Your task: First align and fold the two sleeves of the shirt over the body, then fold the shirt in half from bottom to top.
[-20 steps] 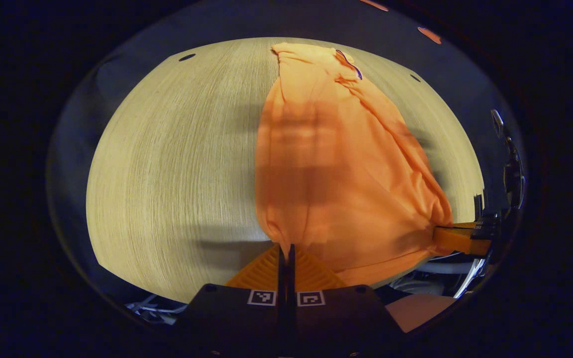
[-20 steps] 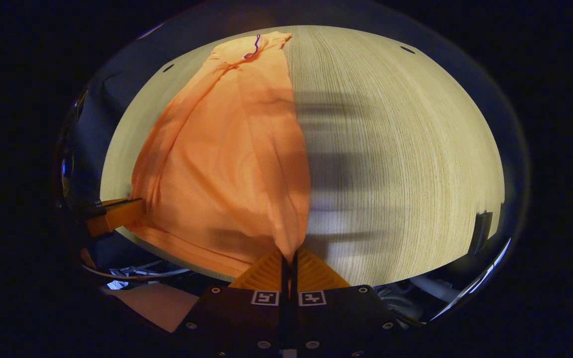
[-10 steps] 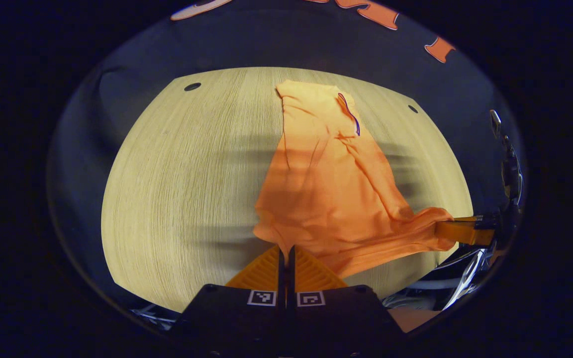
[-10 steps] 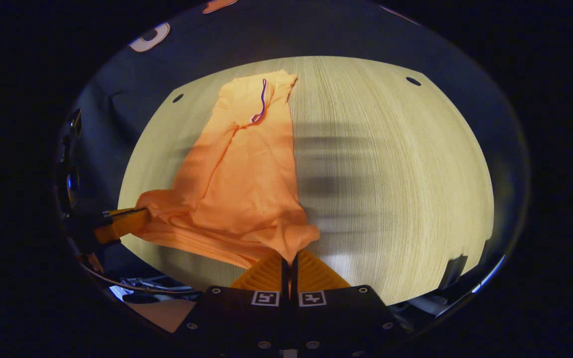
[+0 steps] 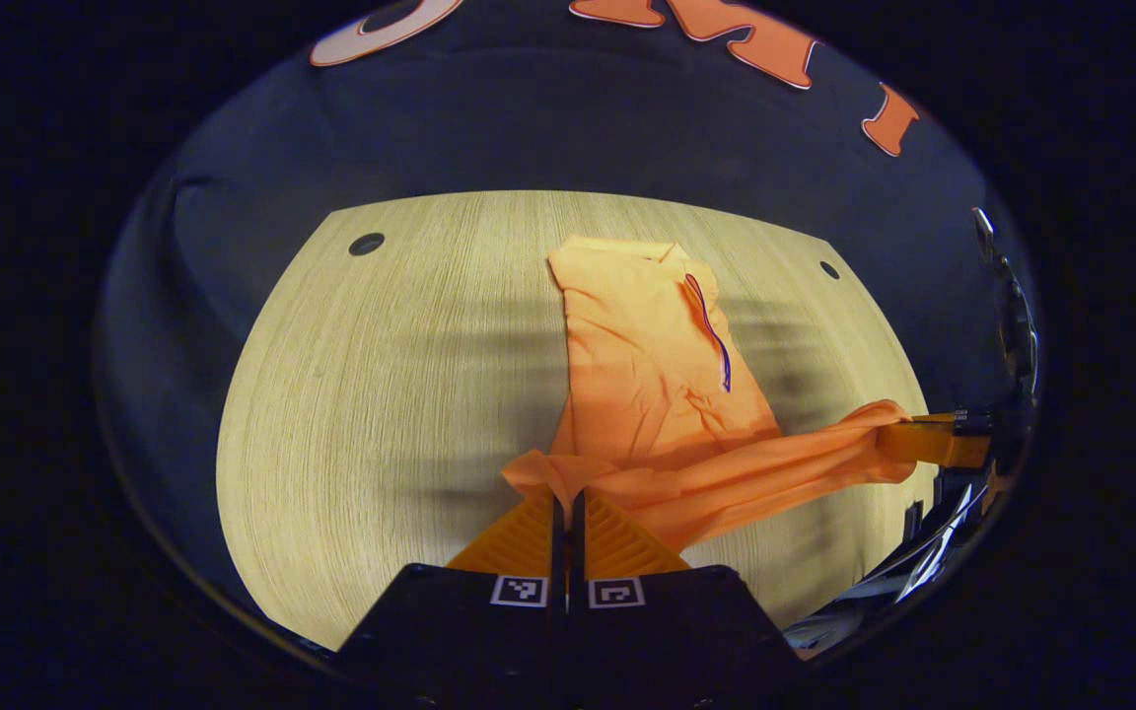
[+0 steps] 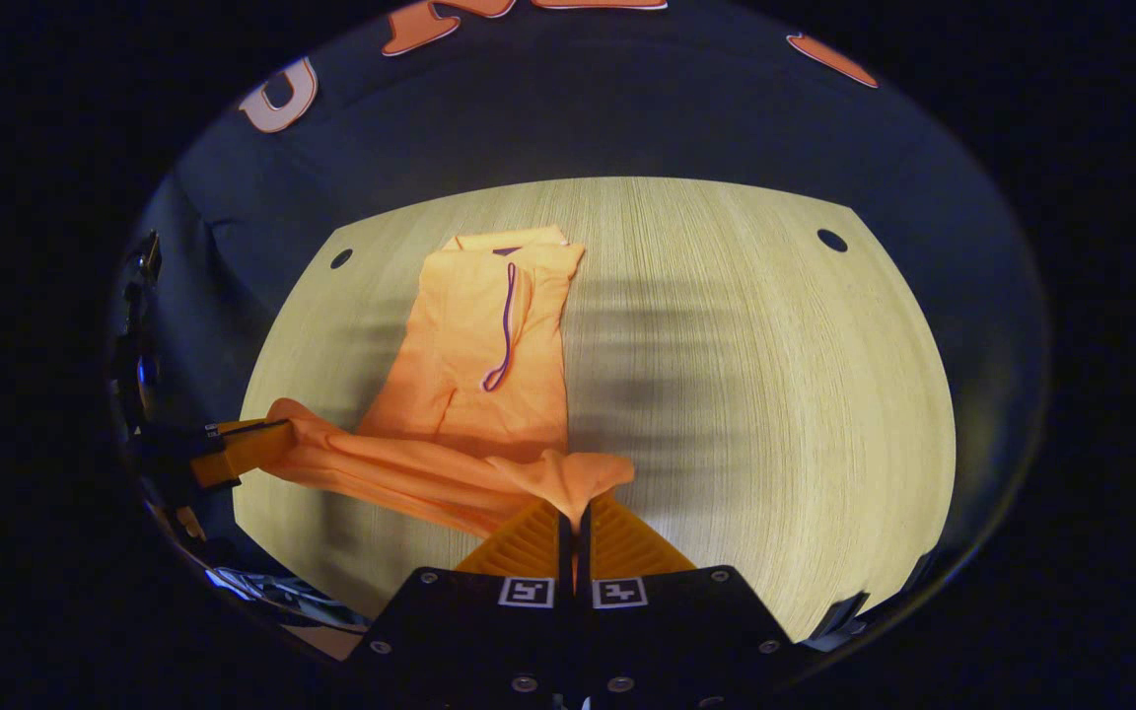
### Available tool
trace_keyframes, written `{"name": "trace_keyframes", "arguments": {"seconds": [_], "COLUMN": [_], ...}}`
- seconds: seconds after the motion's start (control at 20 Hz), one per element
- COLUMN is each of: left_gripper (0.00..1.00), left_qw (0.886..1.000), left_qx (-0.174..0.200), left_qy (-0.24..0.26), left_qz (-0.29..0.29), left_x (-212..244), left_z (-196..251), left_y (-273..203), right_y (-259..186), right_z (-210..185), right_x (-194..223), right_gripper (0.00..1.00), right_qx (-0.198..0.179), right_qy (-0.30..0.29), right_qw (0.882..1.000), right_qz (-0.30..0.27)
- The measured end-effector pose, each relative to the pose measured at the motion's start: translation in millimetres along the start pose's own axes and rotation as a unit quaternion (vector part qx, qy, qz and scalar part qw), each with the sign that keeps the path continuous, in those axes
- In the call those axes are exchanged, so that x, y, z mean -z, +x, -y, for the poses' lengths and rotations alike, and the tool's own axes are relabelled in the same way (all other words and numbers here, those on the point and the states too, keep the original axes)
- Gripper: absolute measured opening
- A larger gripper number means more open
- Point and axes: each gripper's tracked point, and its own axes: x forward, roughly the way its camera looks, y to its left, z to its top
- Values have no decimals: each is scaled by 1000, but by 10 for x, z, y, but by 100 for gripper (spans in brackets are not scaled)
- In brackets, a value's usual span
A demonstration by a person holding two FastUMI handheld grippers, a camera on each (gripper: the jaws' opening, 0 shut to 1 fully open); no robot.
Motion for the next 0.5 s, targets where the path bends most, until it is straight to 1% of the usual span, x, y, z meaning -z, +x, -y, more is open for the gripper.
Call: {"name": "trace_keyframes", "arguments": {"seconds": [0.15,0.3,0.5], "left_gripper": [0,1,1], "left_qw": [1000,1000,999], "left_qx": [-4,-8,-15], "left_qy": [2,-1,2], "left_qz": [12,24,46], "left_x": [-358,-746,-1286], "left_z": [-45,-128,-215], "left_y": [164,354,615], "right_y": [142,295,457], "right_z": [41,74,143], "right_x": [-413,-789,-1236], "right_gripper": [0,0,0], "right_qx": [5,2,9], "right_qy": [-1,9,17], "right_qw": [1000,1000,999], "right_qz": [17,30,49]}}
